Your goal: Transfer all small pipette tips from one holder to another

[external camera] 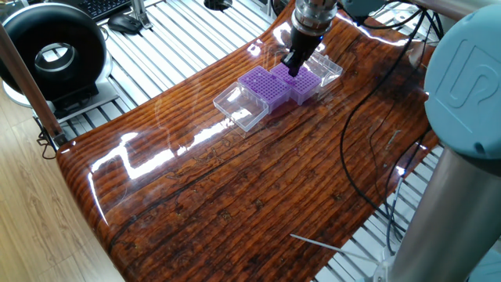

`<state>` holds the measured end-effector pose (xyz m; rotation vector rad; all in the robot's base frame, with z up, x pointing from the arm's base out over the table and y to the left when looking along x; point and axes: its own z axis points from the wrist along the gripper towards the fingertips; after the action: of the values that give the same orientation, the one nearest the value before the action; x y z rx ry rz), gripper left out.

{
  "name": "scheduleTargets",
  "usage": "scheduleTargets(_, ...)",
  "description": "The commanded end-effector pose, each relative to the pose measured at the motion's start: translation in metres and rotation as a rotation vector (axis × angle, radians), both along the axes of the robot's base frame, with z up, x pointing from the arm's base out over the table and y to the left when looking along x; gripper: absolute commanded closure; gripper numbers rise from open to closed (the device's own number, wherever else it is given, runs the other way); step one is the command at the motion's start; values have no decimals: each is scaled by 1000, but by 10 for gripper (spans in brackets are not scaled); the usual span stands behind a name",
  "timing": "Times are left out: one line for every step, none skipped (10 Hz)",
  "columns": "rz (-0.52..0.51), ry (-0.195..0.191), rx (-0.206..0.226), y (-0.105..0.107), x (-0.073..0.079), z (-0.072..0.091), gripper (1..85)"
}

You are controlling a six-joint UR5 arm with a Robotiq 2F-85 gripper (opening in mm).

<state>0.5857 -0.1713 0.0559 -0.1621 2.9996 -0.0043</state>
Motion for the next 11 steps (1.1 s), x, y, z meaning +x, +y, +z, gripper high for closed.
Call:
scheduleTargets(-8, 5, 8, 0, -1, 0, 717)
scheduleTargets(-11, 5, 9, 0, -1, 0, 713)
scheduleTargets(-16, 7, 9, 2, 0, 1, 710)
scheduleTargets(-23, 15, 6, 5, 1, 3, 707)
scheduleTargets(-28, 18, 6, 9, 2, 4, 707)
scheduleTargets(-31, 18, 7, 13, 5, 4, 700)
scheduleTargets(-33, 24, 8, 20, 8, 7, 687)
scheduleTargets(-43, 27, 14, 27, 11, 10, 683)
scheduleTargets(-48, 27, 19, 34, 16, 11, 683)
scheduleTargets(-49, 23, 27, 39, 21, 11, 677)
scheduleTargets(-47, 15, 36, 45, 28, 11, 670)
